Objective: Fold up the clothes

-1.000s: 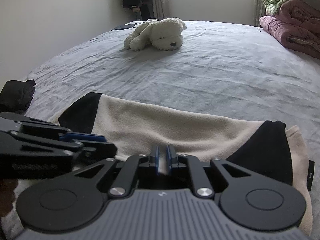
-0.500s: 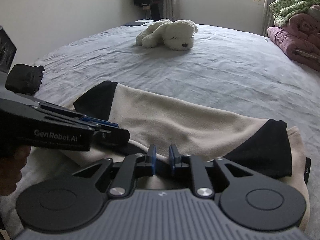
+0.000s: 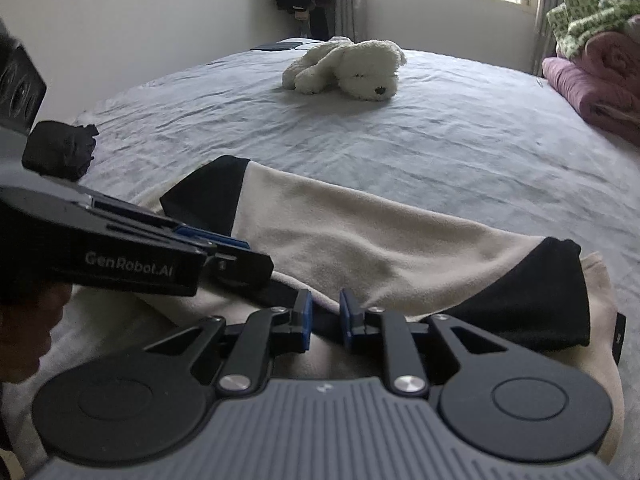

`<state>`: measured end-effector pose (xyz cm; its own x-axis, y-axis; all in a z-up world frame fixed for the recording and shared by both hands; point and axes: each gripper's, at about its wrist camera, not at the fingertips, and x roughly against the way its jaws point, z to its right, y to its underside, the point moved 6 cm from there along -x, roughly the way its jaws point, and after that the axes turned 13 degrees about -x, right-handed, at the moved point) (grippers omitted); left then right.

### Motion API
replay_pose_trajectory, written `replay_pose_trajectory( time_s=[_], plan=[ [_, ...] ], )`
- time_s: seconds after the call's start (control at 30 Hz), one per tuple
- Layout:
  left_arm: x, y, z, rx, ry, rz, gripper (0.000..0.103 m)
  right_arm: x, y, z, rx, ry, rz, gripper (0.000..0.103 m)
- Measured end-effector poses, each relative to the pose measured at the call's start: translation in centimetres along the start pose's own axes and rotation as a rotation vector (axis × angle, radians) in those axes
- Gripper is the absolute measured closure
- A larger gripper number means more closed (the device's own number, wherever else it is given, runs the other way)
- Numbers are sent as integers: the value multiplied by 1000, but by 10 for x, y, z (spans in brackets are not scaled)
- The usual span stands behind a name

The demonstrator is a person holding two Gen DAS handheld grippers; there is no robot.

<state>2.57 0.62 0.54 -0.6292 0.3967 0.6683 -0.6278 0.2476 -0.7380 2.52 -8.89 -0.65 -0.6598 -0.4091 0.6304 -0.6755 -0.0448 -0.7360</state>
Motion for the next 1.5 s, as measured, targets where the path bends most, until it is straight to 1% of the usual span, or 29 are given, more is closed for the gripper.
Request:
replay_pose_trajectory(
  time_s=[0.17, 0.3, 0.37, 0.43, 0.47, 0.53, 0.67, 0.83, 0.93, 1.2, 1.3, 1.37, 1.43, 1.5],
  plan=[
    [3, 0, 1, -8, -5, 4, 84, 3, 1, -2, -1, -3, 1, 83],
    [8, 0, 4, -46, -24, 12, 84, 4, 1, -1, -2, -5, 0, 83],
    [12, -1, 4, -82, -56, 23, 83, 6, 0, 0, -11, -11, -4, 83],
    [16, -1, 1, -118, -109, 33, 80, 8, -1, 1, -23, -18, -10, 83],
    [18, -1, -2, -124, -123, 38, 79, 9, -2, 3, -30, -22, -14, 83],
    [21, 0, -11, -89, -122, 40, 79, 16, -6, 7, -52, -23, 0, 81],
    [22, 5, -25, -27, -112, 24, 78, 25, -17, 25, -108, 11, 34, 81],
    [25, 6, -29, -29, -125, 27, 78, 22, -15, 44, -142, 72, 0, 81],
    [25, 7, -31, -27, -129, 23, 76, 21, -12, 46, -144, 86, -19, 77],
    [23, 10, -36, -27, -135, 12, 74, 23, -12, 54, -166, 73, -46, 77],
    [26, 10, -43, -10, -159, 11, 74, 26, -14, 56, -170, 76, -40, 77],
    [27, 10, -50, 3, -186, 9, 75, 29, -16, 59, -173, 83, -32, 74],
    [27, 12, -57, 28, -185, 2, 75, 32, -19, 64, -179, 104, -16, 70],
    [26, 14, -61, 54, -173, -5, 75, 31, -20, 73, -203, 125, -22, 71]
  ],
)
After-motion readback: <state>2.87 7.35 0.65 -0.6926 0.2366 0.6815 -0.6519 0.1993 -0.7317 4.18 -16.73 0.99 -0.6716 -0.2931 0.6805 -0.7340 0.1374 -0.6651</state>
